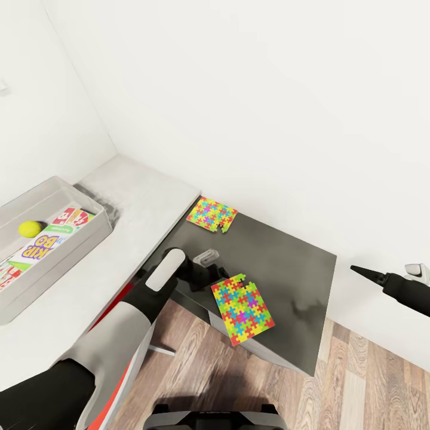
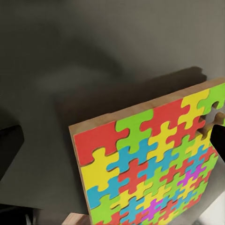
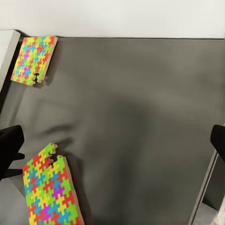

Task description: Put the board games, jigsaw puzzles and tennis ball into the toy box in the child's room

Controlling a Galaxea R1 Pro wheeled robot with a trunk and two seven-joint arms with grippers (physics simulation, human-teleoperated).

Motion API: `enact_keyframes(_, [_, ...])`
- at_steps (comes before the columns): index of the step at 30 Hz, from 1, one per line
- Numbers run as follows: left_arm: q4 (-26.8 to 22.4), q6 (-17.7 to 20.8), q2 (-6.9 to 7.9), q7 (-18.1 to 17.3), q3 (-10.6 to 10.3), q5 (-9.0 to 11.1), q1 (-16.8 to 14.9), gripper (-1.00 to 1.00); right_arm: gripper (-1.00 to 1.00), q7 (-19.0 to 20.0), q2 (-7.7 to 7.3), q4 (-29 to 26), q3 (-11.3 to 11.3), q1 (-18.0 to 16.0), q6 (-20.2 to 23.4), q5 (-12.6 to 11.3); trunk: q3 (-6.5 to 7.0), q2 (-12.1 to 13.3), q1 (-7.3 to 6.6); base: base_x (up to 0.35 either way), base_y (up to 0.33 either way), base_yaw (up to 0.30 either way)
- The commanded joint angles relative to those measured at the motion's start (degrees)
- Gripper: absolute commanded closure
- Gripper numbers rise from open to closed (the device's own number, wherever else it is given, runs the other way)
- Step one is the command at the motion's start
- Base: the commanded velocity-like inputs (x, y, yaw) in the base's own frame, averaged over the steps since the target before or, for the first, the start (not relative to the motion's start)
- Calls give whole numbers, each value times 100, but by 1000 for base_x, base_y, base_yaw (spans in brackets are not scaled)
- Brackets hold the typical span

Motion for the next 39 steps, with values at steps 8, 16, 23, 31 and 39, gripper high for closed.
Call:
enact_keyframes(8, [31,-5,1,58,-8,64,-3,-100,-100,50,-1,-1,-8,-6,26,42,-8,-9,4,0,0,0])
enact_keyframes(16, [49,-6,3,55,-8,60,-1,-100,-100,55,-1,-1,-9,-6,26,42,-8,-9,4,0,0,-3])
enact_keyframes(23, [83,-7,-1,49,-13,59,2,-100,-100,58,-1,-1,-8,-6,26,45,-8,-9,4,0,0,-45])
enact_keyframes(31, [126,-7,2,48,-16,58,1,-100,-100,59,-1,-1,-13,-6,26,46,-8,-9,4,0,0,-66])
enact_keyframes(39, [209,-7,-1,48,-16,60,0,-100,-100,59,-1,-1,-11,-6,26,45,-8,-9,4,0,0,-74])
